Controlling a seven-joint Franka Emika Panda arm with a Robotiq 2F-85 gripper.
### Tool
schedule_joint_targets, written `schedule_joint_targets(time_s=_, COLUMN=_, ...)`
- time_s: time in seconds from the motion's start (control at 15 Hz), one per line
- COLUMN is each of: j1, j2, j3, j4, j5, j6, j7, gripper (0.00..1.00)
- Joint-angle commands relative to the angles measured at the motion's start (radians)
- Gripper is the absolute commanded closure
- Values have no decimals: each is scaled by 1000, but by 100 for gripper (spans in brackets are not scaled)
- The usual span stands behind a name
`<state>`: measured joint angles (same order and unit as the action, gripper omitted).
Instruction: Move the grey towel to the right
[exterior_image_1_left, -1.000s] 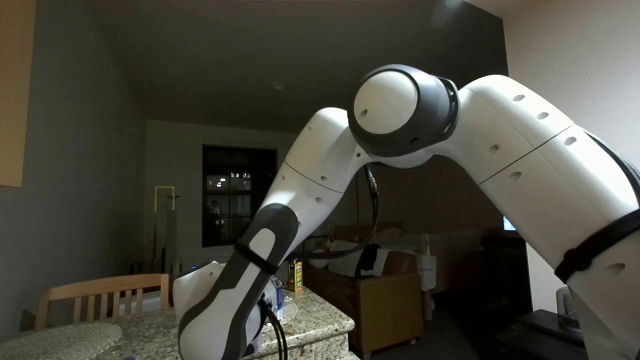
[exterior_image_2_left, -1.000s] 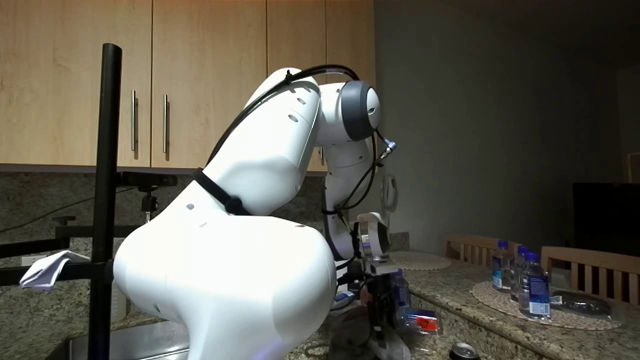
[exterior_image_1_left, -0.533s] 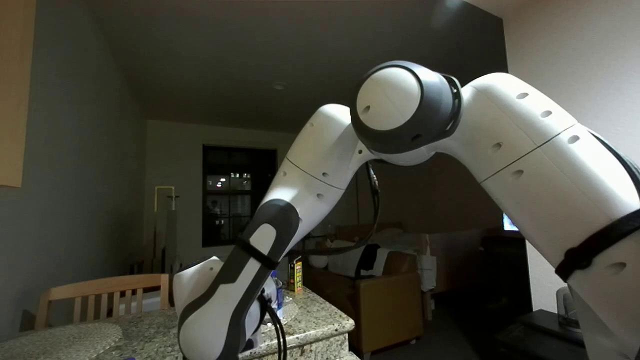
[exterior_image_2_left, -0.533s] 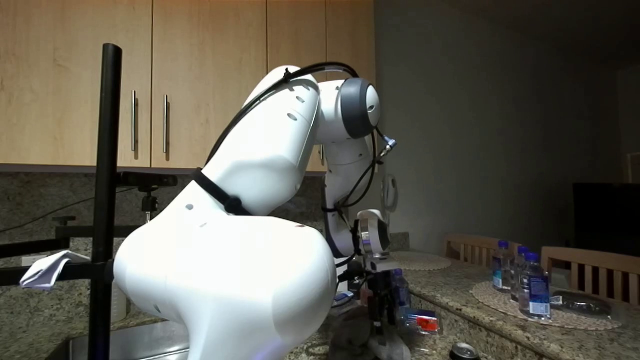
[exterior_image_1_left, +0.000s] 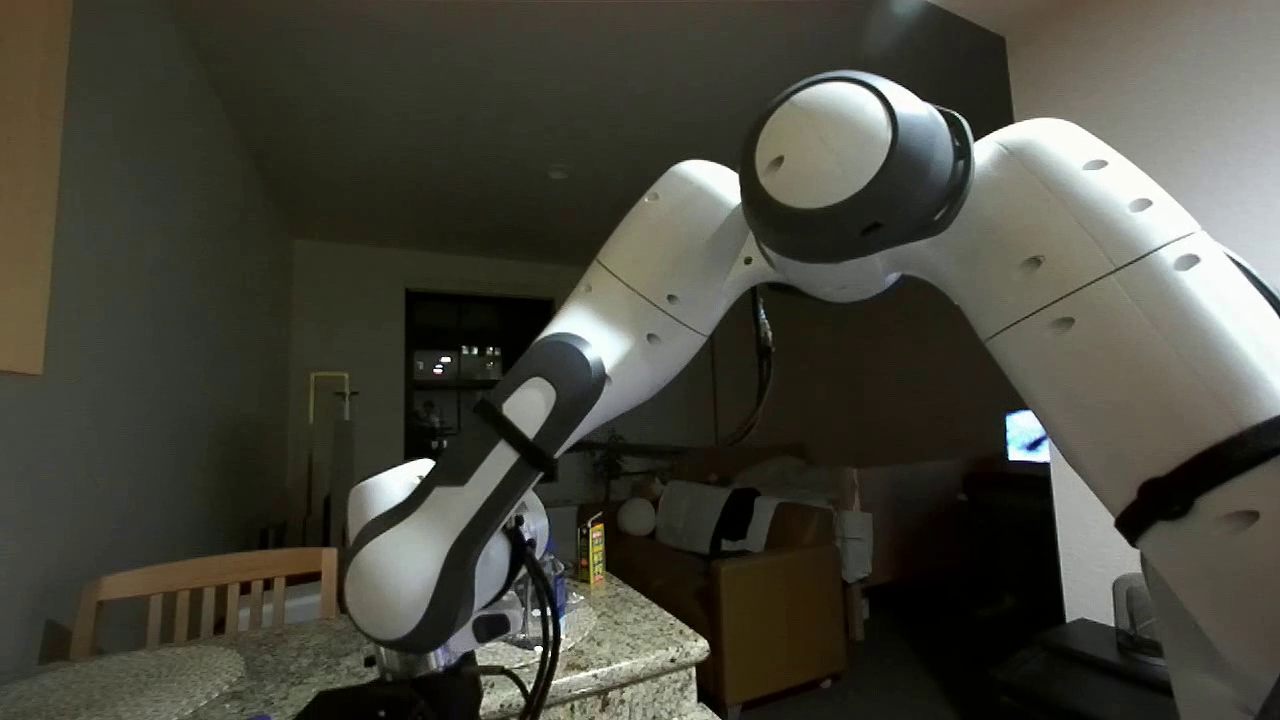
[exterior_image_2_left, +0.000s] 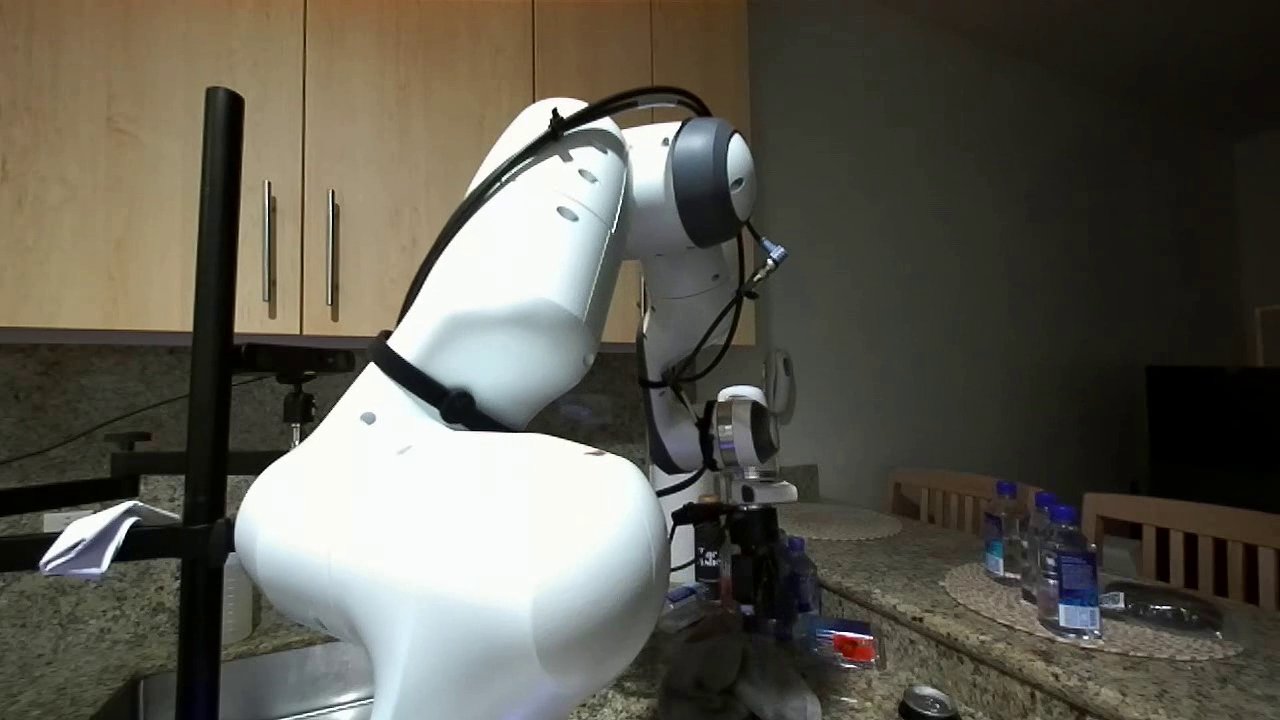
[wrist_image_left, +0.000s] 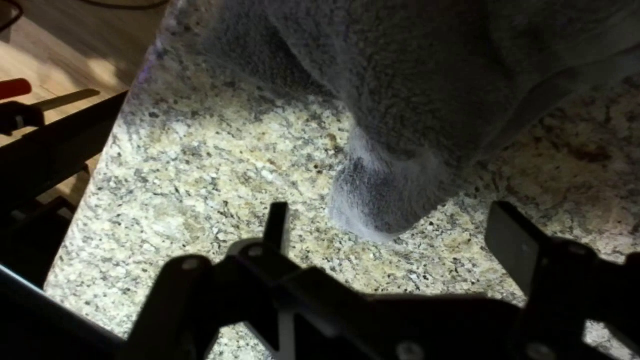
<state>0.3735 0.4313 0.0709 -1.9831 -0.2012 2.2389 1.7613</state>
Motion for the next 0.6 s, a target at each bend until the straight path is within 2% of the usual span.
schedule_joint_targets(time_s=0.0, j1=-28, j2=-104, j3=31, j4=-40, j5=31, j6=-97, j7=-94, gripper=0)
schedule_joint_targets(time_s=0.27, j1=-41, j2=-185, j3=47, j4=-40, j5=48, j6=-149, j7=-133, gripper=0)
schedule_joint_targets(time_s=0.53, j1=-66, j2=-259, j3=61, j4=-36, j5=112, j6=-181, j7=-193, gripper=0)
